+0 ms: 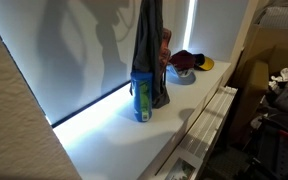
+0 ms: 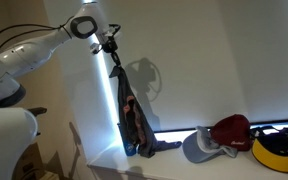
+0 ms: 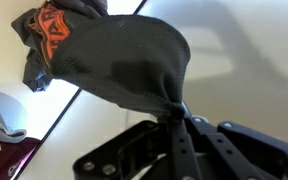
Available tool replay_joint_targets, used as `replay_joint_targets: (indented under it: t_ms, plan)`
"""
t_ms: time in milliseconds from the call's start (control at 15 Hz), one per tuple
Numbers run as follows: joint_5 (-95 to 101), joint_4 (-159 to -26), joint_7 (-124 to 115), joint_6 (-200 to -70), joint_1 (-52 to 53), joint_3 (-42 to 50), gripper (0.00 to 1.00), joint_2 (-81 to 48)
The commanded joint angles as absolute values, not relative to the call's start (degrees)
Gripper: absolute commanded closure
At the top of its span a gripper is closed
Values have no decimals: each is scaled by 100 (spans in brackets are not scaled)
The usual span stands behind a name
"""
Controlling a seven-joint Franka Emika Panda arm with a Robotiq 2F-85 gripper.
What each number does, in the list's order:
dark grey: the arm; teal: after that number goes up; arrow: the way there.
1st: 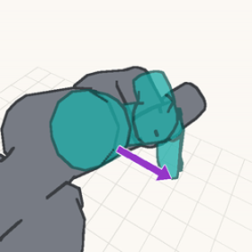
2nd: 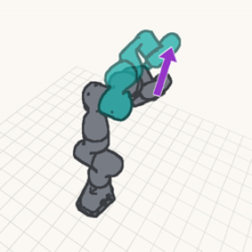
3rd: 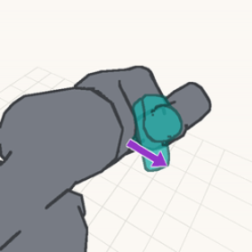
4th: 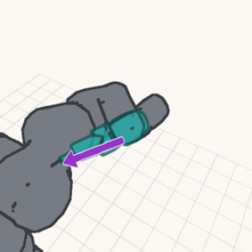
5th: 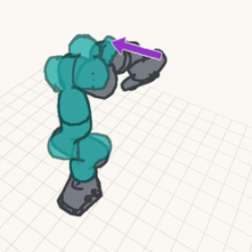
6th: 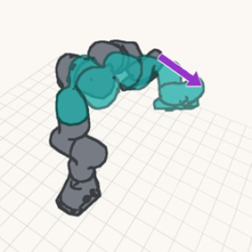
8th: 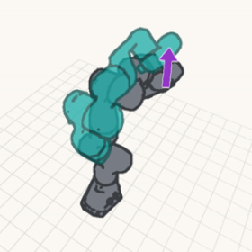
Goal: Pick up the grey cloth and put it on top of the blue container.
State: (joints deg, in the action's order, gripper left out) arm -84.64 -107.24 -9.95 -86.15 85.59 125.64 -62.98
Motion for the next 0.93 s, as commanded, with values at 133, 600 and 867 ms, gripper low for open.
replay_joint_targets:
  t_ms: [133, 600, 867]
  plan:
    - [-8010, -9908, -1327, -9500, 8172, 11847, 100, -6429]
    - [-6506, -9718, -1697, -11348, 8473, 11394, 100, -6940]
    - [-5644, -9849, -1942, -11639, 8996, 11403, 100, -6706]
